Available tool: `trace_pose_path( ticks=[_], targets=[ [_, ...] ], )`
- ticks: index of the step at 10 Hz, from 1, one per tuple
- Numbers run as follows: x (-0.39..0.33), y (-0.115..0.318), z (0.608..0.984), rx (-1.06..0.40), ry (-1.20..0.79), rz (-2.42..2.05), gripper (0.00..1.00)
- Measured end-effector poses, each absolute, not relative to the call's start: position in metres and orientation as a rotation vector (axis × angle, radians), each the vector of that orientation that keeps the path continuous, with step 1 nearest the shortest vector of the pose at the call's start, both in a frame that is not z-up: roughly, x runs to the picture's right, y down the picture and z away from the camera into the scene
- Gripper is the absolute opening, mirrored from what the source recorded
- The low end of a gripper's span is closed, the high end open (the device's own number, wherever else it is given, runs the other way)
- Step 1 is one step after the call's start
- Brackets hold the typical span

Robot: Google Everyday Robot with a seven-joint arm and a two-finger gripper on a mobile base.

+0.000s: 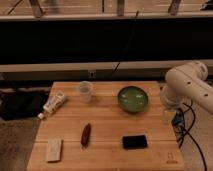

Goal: Push the eraser across the table

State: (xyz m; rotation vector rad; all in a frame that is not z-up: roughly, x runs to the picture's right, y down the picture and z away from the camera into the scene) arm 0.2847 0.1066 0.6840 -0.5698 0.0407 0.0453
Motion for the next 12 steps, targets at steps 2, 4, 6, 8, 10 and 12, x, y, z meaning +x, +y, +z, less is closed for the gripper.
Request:
trace_pose_path(
  ticks=[2,4,6,8,10,12],
  targets=[
    [0.285,0.107,0.684,-0.570,0.041,0.045,0.80],
    [0.285,0.107,0.684,-0.570,0.041,0.045,0.80],
    [0.285,0.108,0.684,-0.571,0.041,0.044,0.80],
    [0.278,0.127,0.687,-0.573,0.044,0.044,0.80],
    [0.274,0.149,0.693,-0.571,0.047,0.043,0.80],
    [0.270,0.158,0.691,-0.576,0.045,0.040,0.80]
  ],
)
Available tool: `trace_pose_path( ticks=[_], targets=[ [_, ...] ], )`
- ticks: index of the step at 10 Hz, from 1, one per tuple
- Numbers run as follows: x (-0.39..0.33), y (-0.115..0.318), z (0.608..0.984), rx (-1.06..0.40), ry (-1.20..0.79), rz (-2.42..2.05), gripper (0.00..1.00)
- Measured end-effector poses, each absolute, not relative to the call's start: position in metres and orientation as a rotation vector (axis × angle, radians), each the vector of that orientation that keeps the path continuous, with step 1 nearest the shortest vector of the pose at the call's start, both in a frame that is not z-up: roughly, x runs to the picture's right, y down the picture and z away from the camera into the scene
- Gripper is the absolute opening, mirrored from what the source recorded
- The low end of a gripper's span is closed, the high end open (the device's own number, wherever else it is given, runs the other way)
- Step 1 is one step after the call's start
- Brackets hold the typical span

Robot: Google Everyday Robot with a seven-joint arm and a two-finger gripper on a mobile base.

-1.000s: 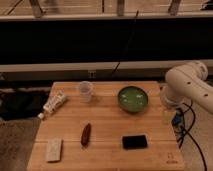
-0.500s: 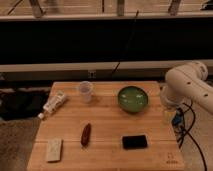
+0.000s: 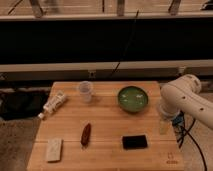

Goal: Push the eraser across the table

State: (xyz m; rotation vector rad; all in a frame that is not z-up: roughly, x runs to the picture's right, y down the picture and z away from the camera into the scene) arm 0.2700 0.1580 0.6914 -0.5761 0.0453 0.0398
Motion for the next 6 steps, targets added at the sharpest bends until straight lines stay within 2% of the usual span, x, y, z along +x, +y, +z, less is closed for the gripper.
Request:
trace_pose_path(
  ticks=[6],
  targets=[
    [0.261,0.197,0.696,-0.585,0.030,0.031,0.80]
  ],
)
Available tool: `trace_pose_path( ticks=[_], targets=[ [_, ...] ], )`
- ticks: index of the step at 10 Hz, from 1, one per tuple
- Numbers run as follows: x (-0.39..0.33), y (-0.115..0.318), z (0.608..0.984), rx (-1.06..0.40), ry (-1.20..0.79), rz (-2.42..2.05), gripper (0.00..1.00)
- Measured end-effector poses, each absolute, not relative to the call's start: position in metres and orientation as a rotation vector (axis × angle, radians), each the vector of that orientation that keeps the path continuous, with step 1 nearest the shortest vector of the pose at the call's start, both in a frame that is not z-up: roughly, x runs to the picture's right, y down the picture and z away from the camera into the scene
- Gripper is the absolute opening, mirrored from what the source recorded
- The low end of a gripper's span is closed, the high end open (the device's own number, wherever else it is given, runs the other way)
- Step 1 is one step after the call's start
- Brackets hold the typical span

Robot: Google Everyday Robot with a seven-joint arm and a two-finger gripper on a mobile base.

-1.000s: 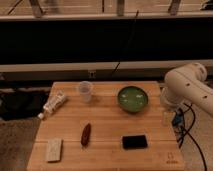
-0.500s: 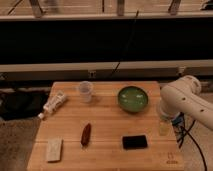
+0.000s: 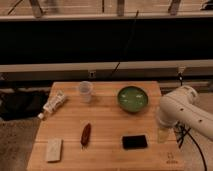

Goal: Push the eraser across the table

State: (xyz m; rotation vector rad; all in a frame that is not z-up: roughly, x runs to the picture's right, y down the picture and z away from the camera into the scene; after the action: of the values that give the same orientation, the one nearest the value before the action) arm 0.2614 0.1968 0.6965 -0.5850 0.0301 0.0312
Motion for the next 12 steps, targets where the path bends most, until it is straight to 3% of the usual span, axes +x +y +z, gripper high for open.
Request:
trace_pose_path(
  ticks=[12],
  targets=[
    [0.247,0.225,0.707,-0.603,0.012,0.028,0.80]
  ],
)
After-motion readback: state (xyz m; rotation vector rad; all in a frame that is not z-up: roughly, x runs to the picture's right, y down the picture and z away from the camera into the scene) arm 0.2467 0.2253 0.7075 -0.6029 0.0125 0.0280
